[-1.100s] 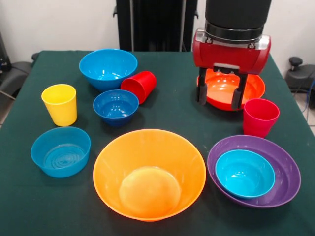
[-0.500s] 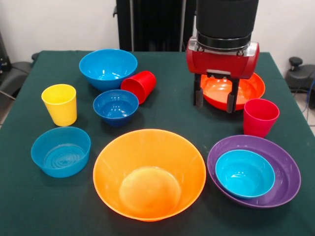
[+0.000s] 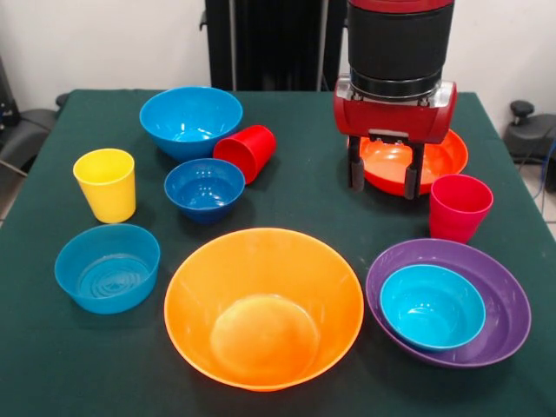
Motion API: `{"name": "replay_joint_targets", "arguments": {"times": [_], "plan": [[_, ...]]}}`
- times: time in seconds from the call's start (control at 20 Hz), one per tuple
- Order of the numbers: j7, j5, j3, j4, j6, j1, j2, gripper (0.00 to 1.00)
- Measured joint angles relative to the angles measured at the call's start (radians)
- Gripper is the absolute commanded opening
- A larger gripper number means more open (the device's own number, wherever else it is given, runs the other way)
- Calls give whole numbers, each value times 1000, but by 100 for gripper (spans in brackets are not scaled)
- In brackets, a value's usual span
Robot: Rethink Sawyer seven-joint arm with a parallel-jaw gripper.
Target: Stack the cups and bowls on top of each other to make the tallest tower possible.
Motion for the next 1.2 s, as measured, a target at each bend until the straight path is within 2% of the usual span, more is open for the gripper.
{"name": "replay_joint_targets", "arguments": {"times": [0.5,1.2], "plan": [[0,0,10,46,-59,-2,0,100],[0,0,10,108,-65,25,-23,100]]}}
